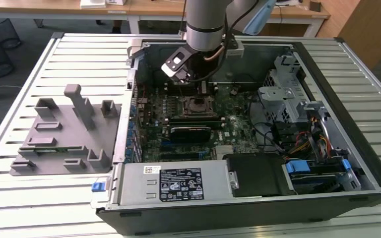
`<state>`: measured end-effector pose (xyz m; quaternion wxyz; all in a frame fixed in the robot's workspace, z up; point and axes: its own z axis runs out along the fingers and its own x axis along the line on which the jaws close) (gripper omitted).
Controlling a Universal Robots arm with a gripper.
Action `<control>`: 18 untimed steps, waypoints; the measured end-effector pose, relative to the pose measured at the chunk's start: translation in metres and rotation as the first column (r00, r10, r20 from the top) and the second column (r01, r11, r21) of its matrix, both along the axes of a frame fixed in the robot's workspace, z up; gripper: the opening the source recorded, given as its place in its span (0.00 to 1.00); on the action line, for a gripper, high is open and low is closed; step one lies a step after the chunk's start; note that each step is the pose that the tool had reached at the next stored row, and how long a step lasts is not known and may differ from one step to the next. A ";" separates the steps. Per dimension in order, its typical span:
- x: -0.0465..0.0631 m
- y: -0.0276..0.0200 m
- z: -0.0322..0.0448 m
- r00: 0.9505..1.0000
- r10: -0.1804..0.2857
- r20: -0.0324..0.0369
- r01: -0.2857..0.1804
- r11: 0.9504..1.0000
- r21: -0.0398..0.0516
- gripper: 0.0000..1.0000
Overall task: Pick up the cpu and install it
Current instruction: 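Install the first cpu locking lever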
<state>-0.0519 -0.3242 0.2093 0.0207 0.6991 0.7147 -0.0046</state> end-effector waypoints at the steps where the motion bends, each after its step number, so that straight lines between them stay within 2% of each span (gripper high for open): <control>1: 0.000 0.0000 0.0015 1.000 0.000 0.000 0.000 1.000 0.000 0.11; 18: 0.000 0.0000 0.0340 1.000 0.000 0.000 0.000 1.000 0.000 0.11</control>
